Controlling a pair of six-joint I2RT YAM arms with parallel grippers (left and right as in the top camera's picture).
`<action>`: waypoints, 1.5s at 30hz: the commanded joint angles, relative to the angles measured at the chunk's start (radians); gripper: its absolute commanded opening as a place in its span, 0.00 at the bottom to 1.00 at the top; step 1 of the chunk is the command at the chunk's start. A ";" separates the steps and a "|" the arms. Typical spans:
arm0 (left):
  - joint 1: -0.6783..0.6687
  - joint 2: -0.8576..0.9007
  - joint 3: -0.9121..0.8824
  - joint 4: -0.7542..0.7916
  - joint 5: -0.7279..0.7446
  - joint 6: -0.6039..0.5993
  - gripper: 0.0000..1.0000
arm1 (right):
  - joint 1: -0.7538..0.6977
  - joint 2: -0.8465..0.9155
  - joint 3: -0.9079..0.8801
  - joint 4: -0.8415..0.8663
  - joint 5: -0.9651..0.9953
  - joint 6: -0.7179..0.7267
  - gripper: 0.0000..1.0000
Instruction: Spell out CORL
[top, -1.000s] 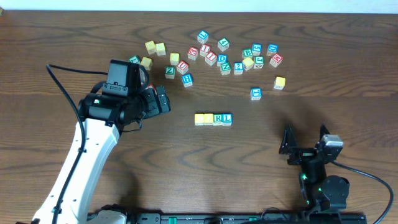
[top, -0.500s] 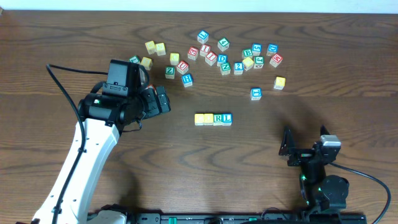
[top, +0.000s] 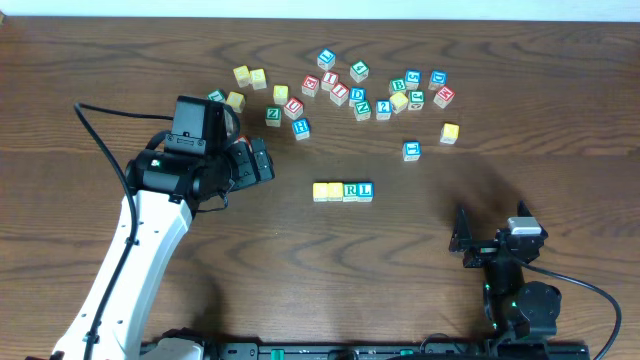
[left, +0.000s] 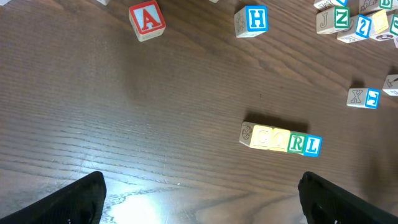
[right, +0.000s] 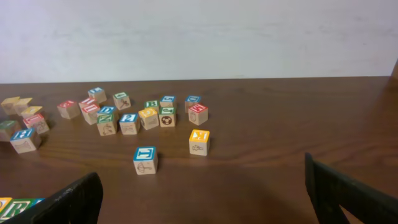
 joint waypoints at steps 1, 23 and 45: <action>0.005 -0.006 -0.005 -0.003 -0.010 0.003 0.98 | -0.006 -0.010 -0.002 -0.005 0.005 -0.015 0.99; 0.039 -0.047 -0.021 0.037 -0.074 0.206 0.98 | -0.006 -0.009 -0.002 -0.005 0.005 -0.015 0.99; 0.180 -0.895 -0.850 0.651 -0.056 0.362 0.98 | -0.006 -0.009 -0.002 -0.005 0.005 -0.015 0.99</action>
